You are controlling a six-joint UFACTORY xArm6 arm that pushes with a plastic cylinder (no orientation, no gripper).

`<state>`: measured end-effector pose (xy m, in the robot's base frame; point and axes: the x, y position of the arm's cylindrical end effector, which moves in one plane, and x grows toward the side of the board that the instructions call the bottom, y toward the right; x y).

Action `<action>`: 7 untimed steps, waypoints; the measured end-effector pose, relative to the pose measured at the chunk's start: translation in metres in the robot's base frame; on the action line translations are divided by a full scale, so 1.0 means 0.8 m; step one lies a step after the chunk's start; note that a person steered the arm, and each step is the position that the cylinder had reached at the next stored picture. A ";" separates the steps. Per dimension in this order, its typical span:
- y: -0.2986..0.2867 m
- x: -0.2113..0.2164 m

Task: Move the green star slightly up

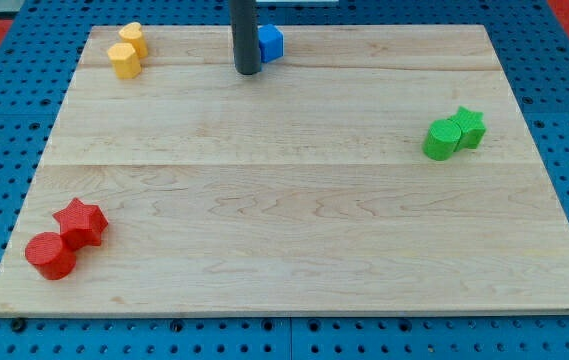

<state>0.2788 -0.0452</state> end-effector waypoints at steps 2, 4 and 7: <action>0.005 -0.016; 0.019 0.028; 0.171 0.200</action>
<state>0.4392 0.0914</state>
